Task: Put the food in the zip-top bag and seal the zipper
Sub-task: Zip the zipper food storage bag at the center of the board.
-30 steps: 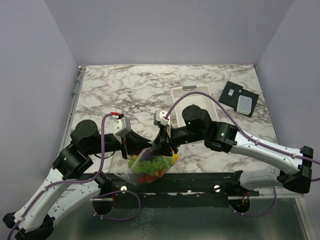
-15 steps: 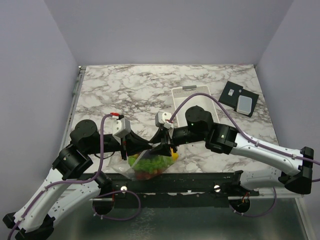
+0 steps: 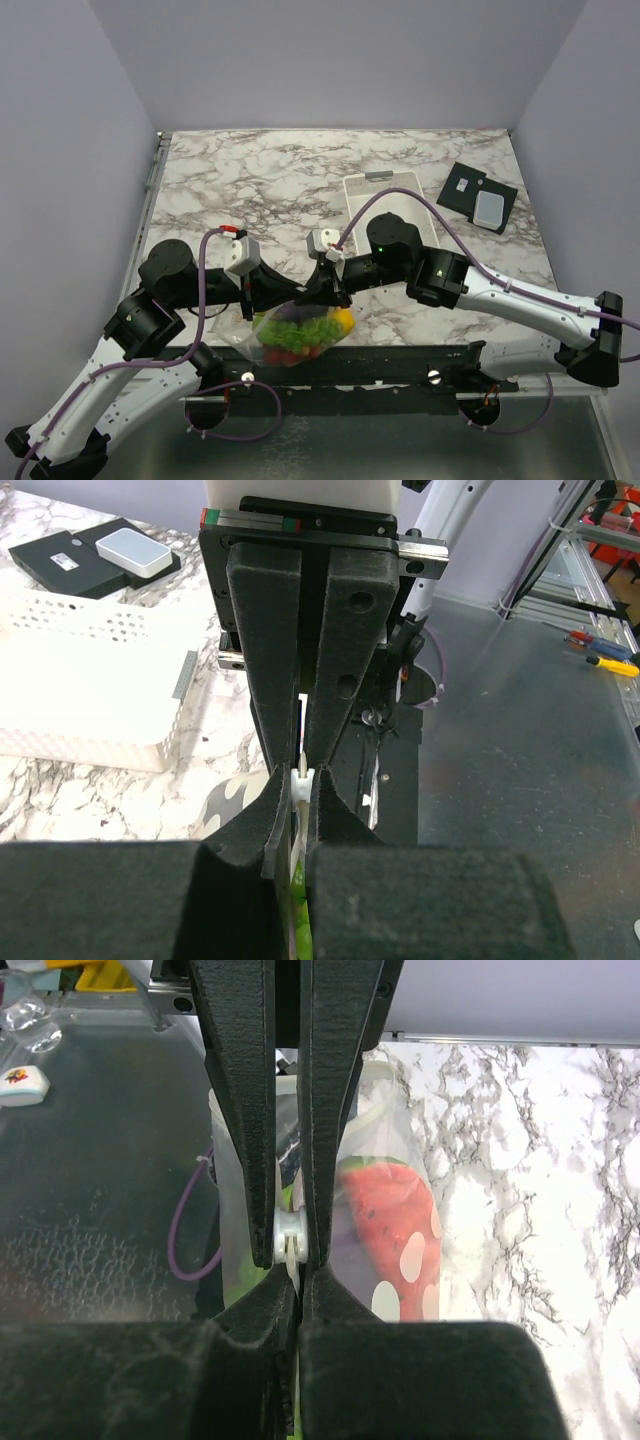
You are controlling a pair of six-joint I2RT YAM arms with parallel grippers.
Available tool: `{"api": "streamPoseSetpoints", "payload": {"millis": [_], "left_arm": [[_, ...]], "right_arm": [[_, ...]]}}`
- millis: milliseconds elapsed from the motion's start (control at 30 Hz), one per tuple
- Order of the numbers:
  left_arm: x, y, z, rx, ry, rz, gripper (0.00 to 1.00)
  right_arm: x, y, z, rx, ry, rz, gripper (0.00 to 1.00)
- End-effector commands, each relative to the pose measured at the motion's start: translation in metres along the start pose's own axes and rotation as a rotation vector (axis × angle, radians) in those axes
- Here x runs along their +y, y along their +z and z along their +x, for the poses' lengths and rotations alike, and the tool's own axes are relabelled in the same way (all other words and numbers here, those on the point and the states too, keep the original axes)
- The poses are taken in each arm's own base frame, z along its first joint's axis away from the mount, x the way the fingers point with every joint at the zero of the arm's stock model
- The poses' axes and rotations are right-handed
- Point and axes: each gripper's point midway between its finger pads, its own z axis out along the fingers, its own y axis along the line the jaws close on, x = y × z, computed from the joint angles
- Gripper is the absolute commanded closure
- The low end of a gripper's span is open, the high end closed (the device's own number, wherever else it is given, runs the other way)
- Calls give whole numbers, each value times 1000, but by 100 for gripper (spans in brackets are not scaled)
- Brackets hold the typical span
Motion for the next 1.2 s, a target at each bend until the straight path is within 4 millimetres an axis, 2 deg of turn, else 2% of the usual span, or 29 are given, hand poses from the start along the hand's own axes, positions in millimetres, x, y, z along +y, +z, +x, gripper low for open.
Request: {"api": "streamPoseSetpoints", "payload": {"millis": [0, 233, 500, 800, 1167], "left_arm": [[-11, -5, -26, -85, 76, 29, 100], [-12, -5, -20, -77, 67, 39, 100], [-5, -4, -11, -52, 60, 10, 100], [-2, -6, -9, -42, 70, -16, 100], [-3, -11, -8, -43, 72, -34, 100]], "right_arm": [[2, 2, -1, -10, -5, -9, 99], [-3, -10, -11, -16, -3, 53, 99], [-1, -33, -31, -69, -12, 121, 99], [-1, -50, -35, -74, -6, 176, 99], [-14, -78, -40, -121, 12, 340, 100]]}}
